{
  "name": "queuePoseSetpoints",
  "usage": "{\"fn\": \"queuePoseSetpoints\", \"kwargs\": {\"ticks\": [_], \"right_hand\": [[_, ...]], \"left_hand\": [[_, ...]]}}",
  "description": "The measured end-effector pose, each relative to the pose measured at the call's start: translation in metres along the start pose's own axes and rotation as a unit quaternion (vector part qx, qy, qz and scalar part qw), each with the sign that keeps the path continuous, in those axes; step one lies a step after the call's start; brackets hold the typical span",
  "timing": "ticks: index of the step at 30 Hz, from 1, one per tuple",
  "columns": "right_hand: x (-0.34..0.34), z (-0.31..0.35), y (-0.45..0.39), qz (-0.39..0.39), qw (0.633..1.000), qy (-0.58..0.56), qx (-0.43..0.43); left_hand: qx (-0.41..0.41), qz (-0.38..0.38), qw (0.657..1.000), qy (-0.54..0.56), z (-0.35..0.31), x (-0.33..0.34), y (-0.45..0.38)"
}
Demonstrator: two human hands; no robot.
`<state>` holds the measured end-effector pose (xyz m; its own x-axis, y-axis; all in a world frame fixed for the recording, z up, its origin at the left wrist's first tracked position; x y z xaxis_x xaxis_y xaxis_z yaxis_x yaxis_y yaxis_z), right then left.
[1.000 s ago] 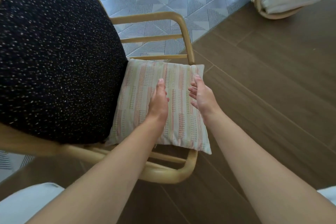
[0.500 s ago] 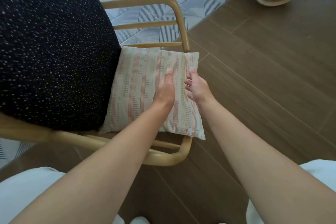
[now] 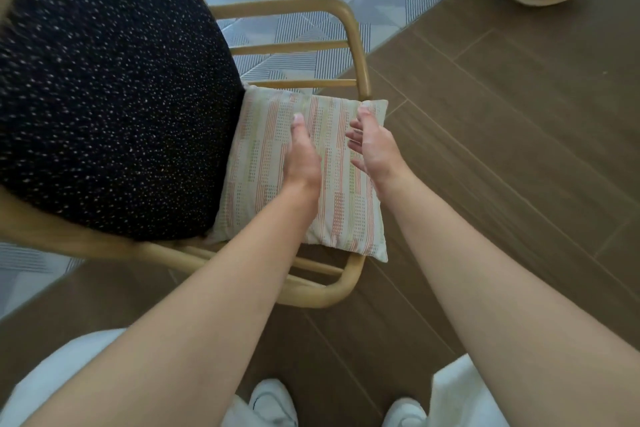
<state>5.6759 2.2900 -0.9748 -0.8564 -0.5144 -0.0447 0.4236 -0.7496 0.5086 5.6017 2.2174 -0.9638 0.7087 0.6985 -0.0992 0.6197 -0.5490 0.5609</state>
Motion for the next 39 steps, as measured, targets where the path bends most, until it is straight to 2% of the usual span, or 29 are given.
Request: {"fn": "queuePoseSetpoints", "kwargs": {"ticks": [5,13,19,28,39], "right_hand": [[0.011,0.079,0.059,0.013,0.999,0.004,0.034],[0.039,0.223,0.143,0.039,0.997,0.027,0.065],[0.056,0.279,0.164,0.049,0.996,0.034,0.067],[0.041,0.293,0.137,0.094,0.993,0.04,0.065],[-0.064,0.285,0.105,0.236,0.96,0.119,0.094]], "left_hand": [[-0.059,-0.032,0.997,0.032,-0.08,-0.033,0.051],[-0.09,-0.061,0.993,0.045,-0.208,-0.088,0.133],[-0.087,-0.047,0.993,0.058,-0.274,-0.115,0.154],[-0.092,-0.074,0.989,0.092,-0.285,-0.086,0.16],[-0.111,-0.222,0.952,0.181,-0.263,0.042,0.188]]}}
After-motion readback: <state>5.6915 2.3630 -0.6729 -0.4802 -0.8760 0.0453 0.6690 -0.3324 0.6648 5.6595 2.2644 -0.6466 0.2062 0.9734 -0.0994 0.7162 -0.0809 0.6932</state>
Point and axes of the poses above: each hand's wrist, its own y-axis away from the middle knuckle, its own x-axis out of the palm, z = x × y, the point moved 2 cm from there along -y, towards the middle knuckle
